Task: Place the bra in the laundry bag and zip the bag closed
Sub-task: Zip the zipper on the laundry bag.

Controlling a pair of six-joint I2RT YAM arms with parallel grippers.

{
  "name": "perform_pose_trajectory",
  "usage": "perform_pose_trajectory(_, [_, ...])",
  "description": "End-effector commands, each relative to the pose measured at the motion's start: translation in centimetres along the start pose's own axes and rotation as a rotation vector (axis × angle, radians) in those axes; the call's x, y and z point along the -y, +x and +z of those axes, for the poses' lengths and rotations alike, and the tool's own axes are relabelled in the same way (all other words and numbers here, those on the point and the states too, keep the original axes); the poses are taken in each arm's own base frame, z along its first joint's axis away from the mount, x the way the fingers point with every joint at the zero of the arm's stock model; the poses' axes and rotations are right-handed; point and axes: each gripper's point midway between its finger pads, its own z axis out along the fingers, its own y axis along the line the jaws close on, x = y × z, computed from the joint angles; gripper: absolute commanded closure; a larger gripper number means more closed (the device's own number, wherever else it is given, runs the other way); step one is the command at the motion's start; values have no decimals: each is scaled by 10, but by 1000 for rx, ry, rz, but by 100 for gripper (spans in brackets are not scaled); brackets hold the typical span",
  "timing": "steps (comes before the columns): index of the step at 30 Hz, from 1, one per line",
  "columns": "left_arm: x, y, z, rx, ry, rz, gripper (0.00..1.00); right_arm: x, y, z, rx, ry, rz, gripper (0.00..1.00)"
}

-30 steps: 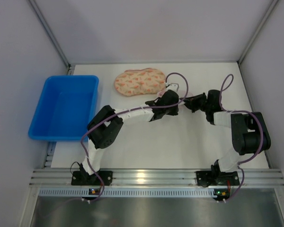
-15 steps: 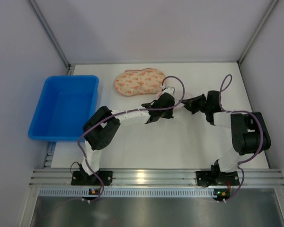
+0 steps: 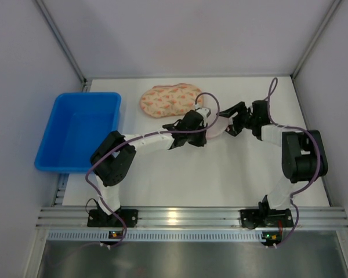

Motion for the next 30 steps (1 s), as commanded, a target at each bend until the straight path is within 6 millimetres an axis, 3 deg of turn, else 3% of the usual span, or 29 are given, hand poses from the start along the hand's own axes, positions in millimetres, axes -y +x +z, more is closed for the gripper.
perform_pose_trajectory(1, [40, -26, -10, 14, 170, 24, 100, -25, 5, -19, -32, -27, -122, 25])
perform_pose_trajectory(2, [47, -35, -10, 26, 191, 25, 100, -15, 10, -25, -51, 19, -148, 24])
perform_pose_trajectory(4, [56, -38, -10, 21, 228, 13, 100, -18, 18, -39, -83, 22, -194, 24])
perform_pose_trajectory(9, [70, -45, -10, 16, 291, 9, 100, 1, 44, -66, -198, 54, -244, 24])
perform_pose_trajectory(14, [82, -50, -16, 21, 349, -5, 100, 8, 55, -65, -202, 27, -197, 33])
perform_pose_trajectory(20, [80, -46, -16, 15, 344, -8, 100, 5, 46, -46, -204, 5, -174, 60])
perform_pose_trajectory(21, [80, -43, -16, 8, 347, -2, 100, 8, 45, -43, -209, 11, -168, 73])
perform_pose_trajectory(23, [79, -41, -20, 3, 347, -4, 100, 8, 43, -42, -208, 22, -189, 84])
perform_pose_trajectory(24, [76, -37, -21, -9, 340, -9, 100, 9, 41, -42, -208, 28, -191, 95])
perform_pose_trajectory(29, [43, -7, -31, -86, 255, -36, 100, 6, 22, -42, -200, 40, -262, 100])
perform_pose_trajectory(30, [38, -9, -37, -80, 251, -37, 100, 5, 19, -42, -206, 36, -278, 100])
